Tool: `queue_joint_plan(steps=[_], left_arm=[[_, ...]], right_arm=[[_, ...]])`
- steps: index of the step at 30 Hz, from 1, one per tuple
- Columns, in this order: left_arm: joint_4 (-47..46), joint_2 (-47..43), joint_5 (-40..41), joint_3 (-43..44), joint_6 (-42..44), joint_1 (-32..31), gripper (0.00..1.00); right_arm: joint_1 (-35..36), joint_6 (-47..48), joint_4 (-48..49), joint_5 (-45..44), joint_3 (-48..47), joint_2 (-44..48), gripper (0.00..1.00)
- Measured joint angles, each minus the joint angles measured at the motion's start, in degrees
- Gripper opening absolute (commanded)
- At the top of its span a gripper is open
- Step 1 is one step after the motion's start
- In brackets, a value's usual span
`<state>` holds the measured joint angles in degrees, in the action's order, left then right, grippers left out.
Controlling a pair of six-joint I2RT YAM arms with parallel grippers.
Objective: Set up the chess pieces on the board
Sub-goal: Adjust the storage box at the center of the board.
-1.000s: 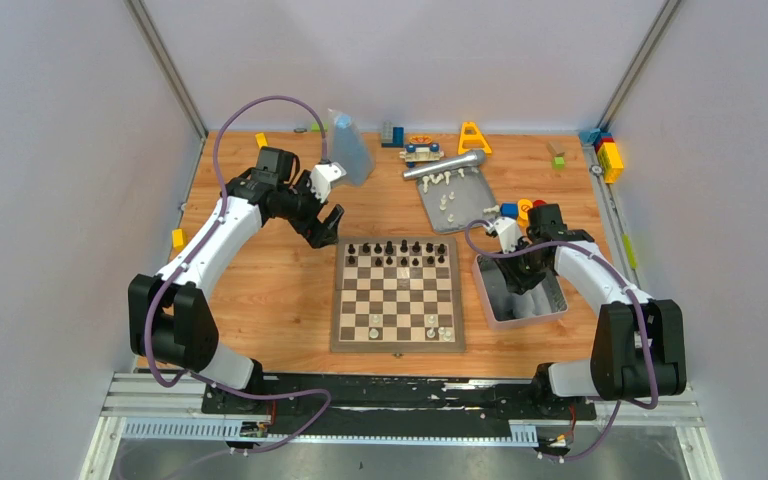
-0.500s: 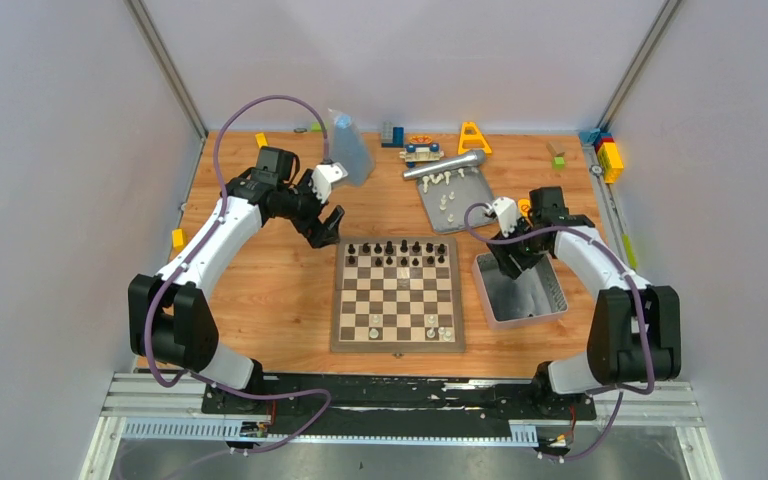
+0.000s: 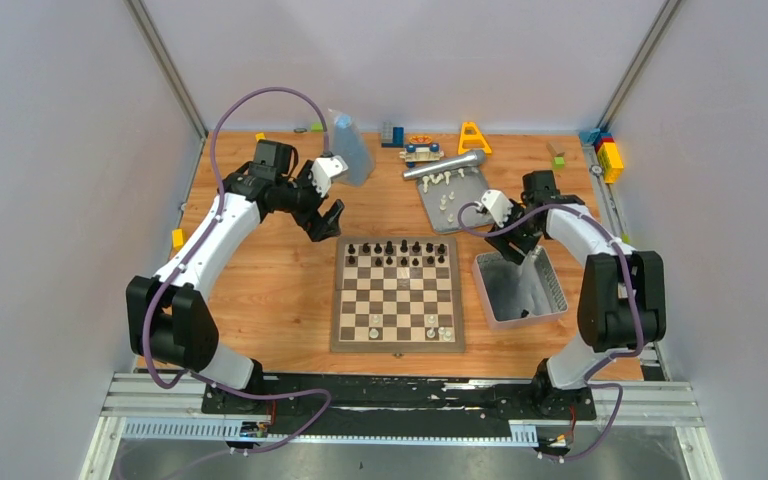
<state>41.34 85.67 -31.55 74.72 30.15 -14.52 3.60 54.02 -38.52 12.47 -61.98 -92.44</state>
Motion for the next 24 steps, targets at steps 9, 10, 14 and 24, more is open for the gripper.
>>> queue_joint_plan(steps=[9,10,14,24], left_arm=[[0.00,0.68,-0.57,0.00,0.02,0.00,1.00],[0.00,0.72,-0.57,0.00,0.02,0.00,1.00],[0.02,0.72,-0.61,0.00,0.02,0.00,1.00],[0.02,0.72,-0.96,0.00,0.02,0.00,1.00]], right_arm=[[-0.07,2.80,-1.70,-0.33,-2.43,-5.05,0.32],[-0.22,2.89,-1.90,-0.42,-2.43,-5.44,0.27],[-2.34,3.28,-2.14,-0.57,-2.45,-5.84,0.15],[-12.85,-0.79,-2.73,-3.52,0.48,-3.56,0.06]])
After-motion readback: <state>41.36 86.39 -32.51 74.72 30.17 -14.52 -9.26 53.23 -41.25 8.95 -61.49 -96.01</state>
